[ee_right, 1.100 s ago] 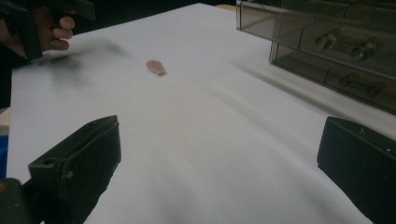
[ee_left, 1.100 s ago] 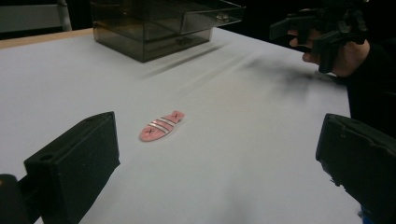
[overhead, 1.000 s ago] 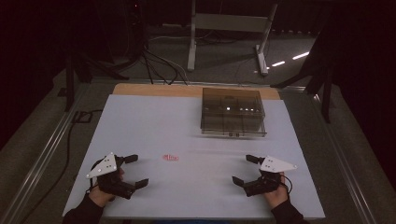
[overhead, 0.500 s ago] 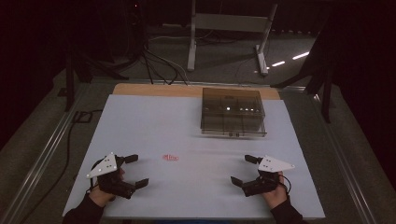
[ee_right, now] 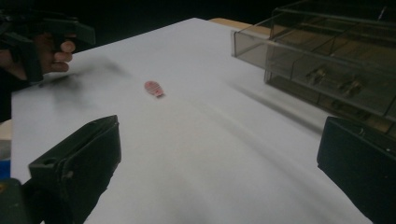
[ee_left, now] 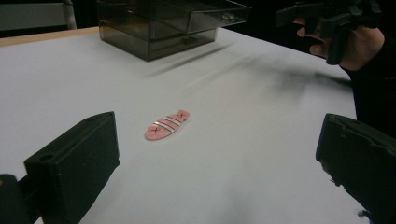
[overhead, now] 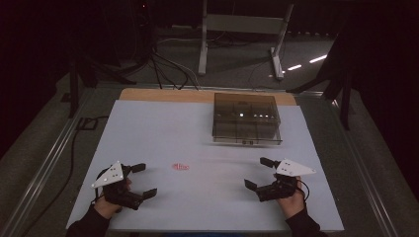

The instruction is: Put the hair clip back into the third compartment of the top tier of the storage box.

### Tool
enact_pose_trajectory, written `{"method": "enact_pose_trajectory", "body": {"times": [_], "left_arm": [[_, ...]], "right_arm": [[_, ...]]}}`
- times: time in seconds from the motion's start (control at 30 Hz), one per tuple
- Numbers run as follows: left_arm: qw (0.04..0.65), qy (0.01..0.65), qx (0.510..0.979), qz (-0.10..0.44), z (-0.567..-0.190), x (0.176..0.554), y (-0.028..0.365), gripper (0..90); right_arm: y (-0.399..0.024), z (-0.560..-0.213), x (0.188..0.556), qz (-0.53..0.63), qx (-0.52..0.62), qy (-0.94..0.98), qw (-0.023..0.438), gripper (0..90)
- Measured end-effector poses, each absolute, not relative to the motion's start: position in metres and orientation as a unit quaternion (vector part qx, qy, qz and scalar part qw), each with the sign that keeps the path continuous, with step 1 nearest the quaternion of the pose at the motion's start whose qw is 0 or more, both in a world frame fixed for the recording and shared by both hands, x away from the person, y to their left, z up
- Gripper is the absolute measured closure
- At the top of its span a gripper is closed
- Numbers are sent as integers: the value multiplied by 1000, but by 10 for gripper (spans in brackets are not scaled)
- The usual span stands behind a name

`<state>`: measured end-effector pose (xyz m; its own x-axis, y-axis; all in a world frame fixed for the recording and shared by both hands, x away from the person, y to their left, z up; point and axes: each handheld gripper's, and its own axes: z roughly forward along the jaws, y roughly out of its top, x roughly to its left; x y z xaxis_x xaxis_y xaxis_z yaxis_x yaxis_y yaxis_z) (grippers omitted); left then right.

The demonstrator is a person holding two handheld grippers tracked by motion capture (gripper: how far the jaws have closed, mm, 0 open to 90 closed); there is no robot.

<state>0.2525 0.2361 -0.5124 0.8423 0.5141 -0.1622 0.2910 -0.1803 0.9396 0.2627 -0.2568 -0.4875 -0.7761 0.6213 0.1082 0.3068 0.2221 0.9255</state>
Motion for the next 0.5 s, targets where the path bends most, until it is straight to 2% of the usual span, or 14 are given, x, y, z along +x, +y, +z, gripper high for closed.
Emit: {"method": "enact_pose_trajectory", "body": {"times": [0.5], "left_arm": [[584, 264, 762, 95, -512, 253, 237, 5]], "right_arm": [[-233, -470, 277, 545, 285, 777, 134, 0]]}}
